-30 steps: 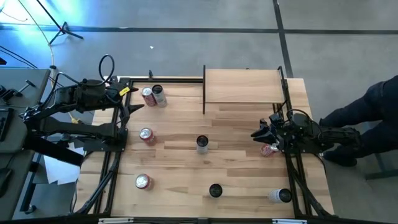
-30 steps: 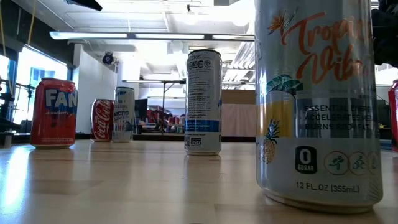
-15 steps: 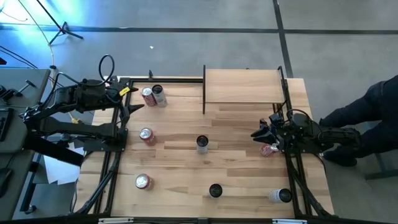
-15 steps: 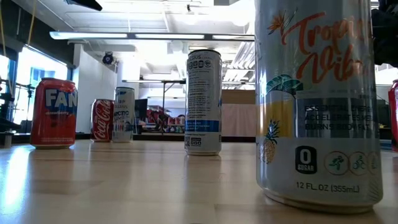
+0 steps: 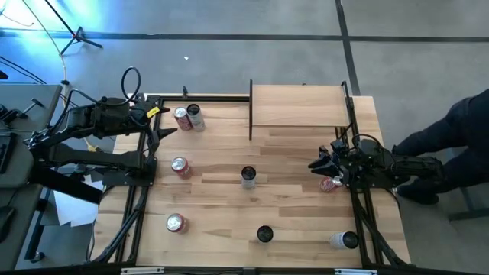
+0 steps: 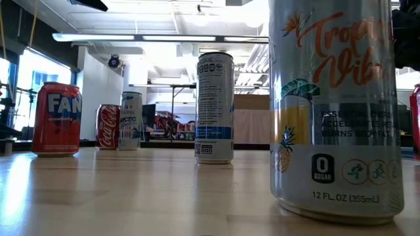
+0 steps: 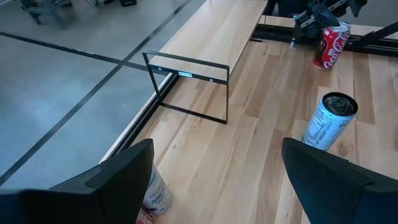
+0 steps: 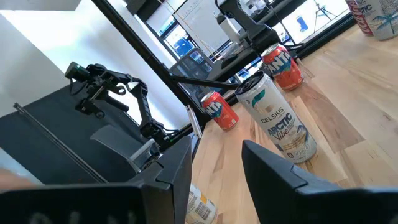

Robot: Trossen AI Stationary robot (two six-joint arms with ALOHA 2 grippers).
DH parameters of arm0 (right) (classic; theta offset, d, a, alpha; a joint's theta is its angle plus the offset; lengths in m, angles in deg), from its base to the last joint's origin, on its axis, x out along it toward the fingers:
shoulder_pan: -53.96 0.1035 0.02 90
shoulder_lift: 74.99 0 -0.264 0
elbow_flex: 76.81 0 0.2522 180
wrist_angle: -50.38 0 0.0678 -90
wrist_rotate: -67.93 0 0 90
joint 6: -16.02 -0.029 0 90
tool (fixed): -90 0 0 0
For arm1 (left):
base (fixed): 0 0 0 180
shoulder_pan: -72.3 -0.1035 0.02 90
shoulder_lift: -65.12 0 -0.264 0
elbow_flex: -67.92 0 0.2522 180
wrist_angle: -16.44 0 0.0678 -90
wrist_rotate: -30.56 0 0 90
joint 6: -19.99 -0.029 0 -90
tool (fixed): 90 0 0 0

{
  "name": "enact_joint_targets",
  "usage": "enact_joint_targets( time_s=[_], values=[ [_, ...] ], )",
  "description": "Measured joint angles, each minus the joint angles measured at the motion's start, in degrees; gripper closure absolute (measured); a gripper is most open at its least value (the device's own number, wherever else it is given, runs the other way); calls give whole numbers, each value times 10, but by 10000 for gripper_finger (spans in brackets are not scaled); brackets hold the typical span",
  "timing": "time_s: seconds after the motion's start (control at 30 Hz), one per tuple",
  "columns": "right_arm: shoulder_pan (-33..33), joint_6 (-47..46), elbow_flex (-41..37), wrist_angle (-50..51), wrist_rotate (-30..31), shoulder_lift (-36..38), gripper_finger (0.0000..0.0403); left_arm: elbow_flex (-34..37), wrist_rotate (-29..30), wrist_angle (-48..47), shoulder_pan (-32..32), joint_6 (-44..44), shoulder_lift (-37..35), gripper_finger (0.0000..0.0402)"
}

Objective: Place canned beverage on shelf

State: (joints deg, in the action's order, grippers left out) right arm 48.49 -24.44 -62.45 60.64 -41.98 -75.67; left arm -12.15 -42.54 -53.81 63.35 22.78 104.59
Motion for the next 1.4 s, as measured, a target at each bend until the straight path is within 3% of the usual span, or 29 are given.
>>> enact_joint_targets(
  time_s=[0.13, 0.43, 0.53, 0.7, 1.17, 1.4],
  values=[
    [0, -7, 0, 0, 11, 0, 274, 0, 0, 0, 0, 0, 0, 67],
    [0, -16, 0, -1, 123, 0, 274, 0, 0, 0, 0, 0, 0, 67],
    [0, -69, 0, -1, 152, 0, 274, 0, 0, 0, 0, 0, 0, 67],
    [0, -135, 0, -1, 156, 0, 274, 0, 0, 0, 0, 0, 0, 67],
    [0, -136, 0, -2, 170, 0, 274, 0, 0, 0, 0, 0, 0, 67],
    [0, -136, 0, -30, 206, 0, 274, 0, 0, 0, 0, 0, 0, 67]
  ],
)
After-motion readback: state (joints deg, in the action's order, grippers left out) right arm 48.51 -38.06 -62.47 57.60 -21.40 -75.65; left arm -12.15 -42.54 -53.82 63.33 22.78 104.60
